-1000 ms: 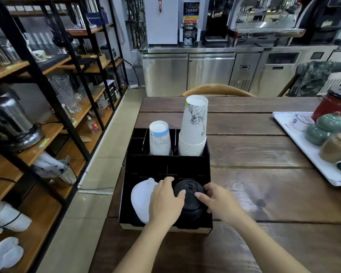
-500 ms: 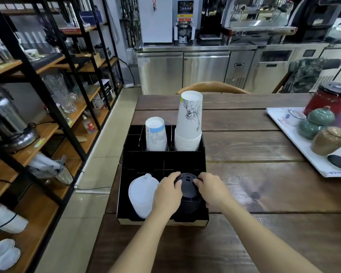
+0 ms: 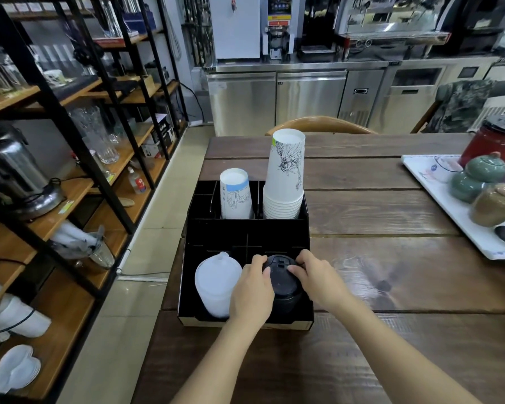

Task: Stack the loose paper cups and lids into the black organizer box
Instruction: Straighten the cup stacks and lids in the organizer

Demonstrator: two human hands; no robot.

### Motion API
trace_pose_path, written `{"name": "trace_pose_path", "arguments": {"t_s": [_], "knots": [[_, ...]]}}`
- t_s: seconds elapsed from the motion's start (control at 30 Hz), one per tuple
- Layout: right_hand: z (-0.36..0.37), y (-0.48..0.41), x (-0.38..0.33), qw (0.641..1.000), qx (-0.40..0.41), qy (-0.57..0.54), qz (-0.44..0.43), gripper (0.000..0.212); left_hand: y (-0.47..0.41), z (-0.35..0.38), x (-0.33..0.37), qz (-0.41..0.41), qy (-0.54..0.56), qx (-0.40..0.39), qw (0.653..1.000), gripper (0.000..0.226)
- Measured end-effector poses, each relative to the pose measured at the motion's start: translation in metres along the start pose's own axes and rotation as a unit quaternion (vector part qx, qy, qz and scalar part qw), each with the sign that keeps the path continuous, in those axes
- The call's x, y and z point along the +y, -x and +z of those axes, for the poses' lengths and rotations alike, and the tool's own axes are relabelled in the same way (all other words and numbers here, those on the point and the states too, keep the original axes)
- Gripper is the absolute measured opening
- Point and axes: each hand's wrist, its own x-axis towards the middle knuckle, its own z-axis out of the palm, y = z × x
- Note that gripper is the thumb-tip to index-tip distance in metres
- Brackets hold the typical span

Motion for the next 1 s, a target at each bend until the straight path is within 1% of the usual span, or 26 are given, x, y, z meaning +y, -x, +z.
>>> {"name": "trace_pose_path", "arguments": {"t_s": [0.13,0.2,0.27,0.33,0.4,0.47,0.53,0.57,0.67,0.77,0.87,1.0], "knots": [[-0.002,-0.002,0.002,0.999,0.002,0.033,-0.023,0.026,-0.002,-0.005,-0.004,0.011,-0.002,-0.003,1.0,0.035],[-0.006,-0.002,-0.002,0.997,0.027,0.06,-0.038,0.027,-0.001,-0.011,-0.006,0.02,0.012,0.019,1.0,0.034],[-0.011,-0.001,-0.01,0.991,0.091,0.075,-0.068,0.029,0.003,-0.02,-0.008,0.036,0.04,0.065,0.996,0.031],[-0.013,-0.001,-0.021,0.979,0.146,0.082,-0.118,0.029,0.005,-0.031,-0.013,0.042,0.058,0.125,0.99,0.027],[-0.009,-0.002,-0.032,0.97,0.155,0.089,-0.164,0.027,0.004,-0.042,-0.025,0.016,0.07,0.182,0.981,0.026],[0.001,-0.005,-0.042,0.96,0.148,0.109,-0.212,0.025,0.001,-0.049,-0.041,-0.029,0.068,0.197,0.978,0.031],[0.013,-0.008,-0.05,0.949,0.132,0.141,-0.249,0.027,0.0,-0.052,-0.055,-0.06,0.059,0.173,0.981,0.039],[0.018,-0.009,-0.055,0.946,0.11,0.163,-0.259,0.03,0.0,-0.052,-0.06,-0.068,0.049,0.154,0.984,0.042],[0.033,-0.013,-0.067,0.933,0.021,0.234,-0.273,0.038,0.001,-0.048,-0.072,-0.048,-0.024,0.089,0.995,0.051],[0.041,-0.014,-0.075,0.921,-0.033,0.268,-0.282,0.043,0.002,-0.042,-0.079,-0.034,-0.088,0.045,0.995,0.054],[0.043,-0.016,-0.076,0.916,-0.047,0.278,-0.285,0.044,0.003,-0.039,-0.085,-0.019,-0.136,0.057,0.989,0.054],[0.044,-0.018,-0.075,0.911,-0.052,0.291,-0.287,0.044,0.007,-0.032,-0.087,-0.018,-0.125,0.08,0.989,0.054]]}}
